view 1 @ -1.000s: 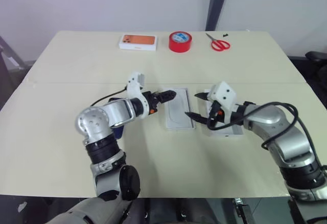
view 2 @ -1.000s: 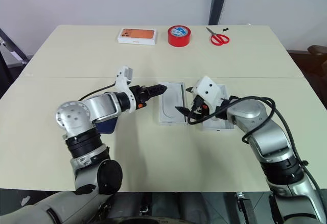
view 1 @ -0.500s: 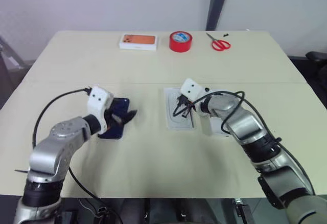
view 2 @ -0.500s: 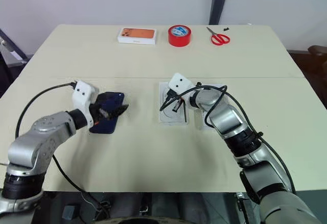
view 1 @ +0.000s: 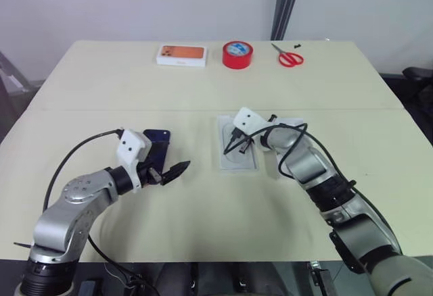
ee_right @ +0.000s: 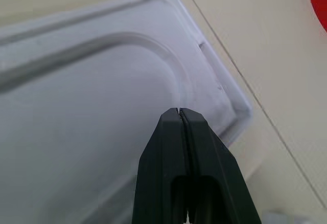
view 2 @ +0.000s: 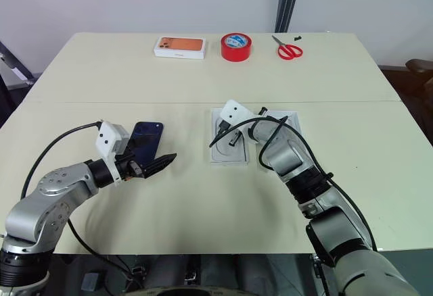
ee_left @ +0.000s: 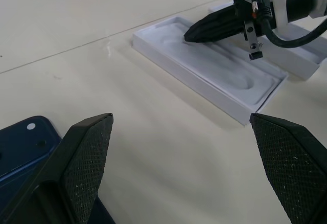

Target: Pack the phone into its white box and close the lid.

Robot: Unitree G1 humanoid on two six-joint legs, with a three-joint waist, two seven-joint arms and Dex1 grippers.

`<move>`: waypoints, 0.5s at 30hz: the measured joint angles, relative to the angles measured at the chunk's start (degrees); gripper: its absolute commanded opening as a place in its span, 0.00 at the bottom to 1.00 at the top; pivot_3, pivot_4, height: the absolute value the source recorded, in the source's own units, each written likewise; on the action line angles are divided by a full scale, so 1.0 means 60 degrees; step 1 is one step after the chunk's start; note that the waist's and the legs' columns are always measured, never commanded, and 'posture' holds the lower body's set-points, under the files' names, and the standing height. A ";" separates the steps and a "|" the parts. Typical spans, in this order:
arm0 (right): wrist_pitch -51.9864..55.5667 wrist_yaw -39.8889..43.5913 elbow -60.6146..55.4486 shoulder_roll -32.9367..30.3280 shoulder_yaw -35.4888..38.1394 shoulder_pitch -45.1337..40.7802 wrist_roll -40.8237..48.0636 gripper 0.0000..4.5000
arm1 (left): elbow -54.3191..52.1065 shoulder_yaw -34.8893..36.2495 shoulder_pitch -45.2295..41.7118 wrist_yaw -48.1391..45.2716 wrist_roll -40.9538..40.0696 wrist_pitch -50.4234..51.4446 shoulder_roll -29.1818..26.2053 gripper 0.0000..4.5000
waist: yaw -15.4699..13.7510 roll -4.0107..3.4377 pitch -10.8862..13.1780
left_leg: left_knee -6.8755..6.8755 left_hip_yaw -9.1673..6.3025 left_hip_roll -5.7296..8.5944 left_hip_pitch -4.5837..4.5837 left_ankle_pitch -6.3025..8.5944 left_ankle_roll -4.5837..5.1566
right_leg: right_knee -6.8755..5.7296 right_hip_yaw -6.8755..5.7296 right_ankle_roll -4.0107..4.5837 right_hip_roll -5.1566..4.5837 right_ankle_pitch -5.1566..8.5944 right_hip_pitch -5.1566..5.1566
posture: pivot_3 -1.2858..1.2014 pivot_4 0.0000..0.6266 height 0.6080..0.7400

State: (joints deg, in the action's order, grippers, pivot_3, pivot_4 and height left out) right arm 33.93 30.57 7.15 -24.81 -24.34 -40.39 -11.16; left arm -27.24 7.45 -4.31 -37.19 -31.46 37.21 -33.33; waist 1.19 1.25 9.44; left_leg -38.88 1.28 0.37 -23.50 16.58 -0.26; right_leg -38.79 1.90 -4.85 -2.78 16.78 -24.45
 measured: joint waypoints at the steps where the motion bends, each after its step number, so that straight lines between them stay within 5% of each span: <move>1: -0.0075 0.0157 -0.0296 -0.0162 -0.0086 0.0116 -0.0105 0.01 | 0.0000 -0.0001 0.0010 0.0024 -0.0007 0.0000 0.0041 1.00 | -0.0009 0.0000 0.0000 | 0.0000 -0.0003 0.0000 0.0000 0.0000 0.0001 | 0.0000 -0.0004 0.0000 0.0000 0.0000 0.0000 | 0.52 0.24 0.88; 8: -0.0210 0.0623 -0.0887 0.0173 -0.0077 0.0281 -0.0129 0.01 | 0.0005 -0.0024 0.0017 0.0041 -0.0001 -0.0001 0.0045 1.00 | 0.0016 0.0000 0.0000 | -0.0002 -0.0004 -0.0002 0.0001 0.0000 0.0001 | -0.0006 -0.0007 0.0000 0.0004 0.0000 0.0000 | 0.52 0.24 0.88; 15: -0.0419 -0.0160 0.0660 0.0936 0.0007 -0.0165 -0.0441 0.01 | 0.0014 -0.0308 0.0162 0.0012 0.0122 -0.0010 0.0027 1.00 | -0.0008 0.0000 0.0000 | -0.0006 -0.0004 -0.0001 0.0000 0.0000 0.0001 | -0.0006 -0.0011 0.0000 0.0001 0.0000 0.0001 | 0.52 0.24 0.88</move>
State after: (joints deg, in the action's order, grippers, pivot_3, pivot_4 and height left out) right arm 31.42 29.60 11.12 -19.19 -24.30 -41.38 -13.81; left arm -27.16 5.60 -3.33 -37.12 -30.72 37.14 -33.16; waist 1.15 1.25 9.43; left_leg -38.91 1.25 0.36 -23.50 16.58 -0.25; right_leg -38.83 1.83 -4.85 -2.77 16.78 -24.44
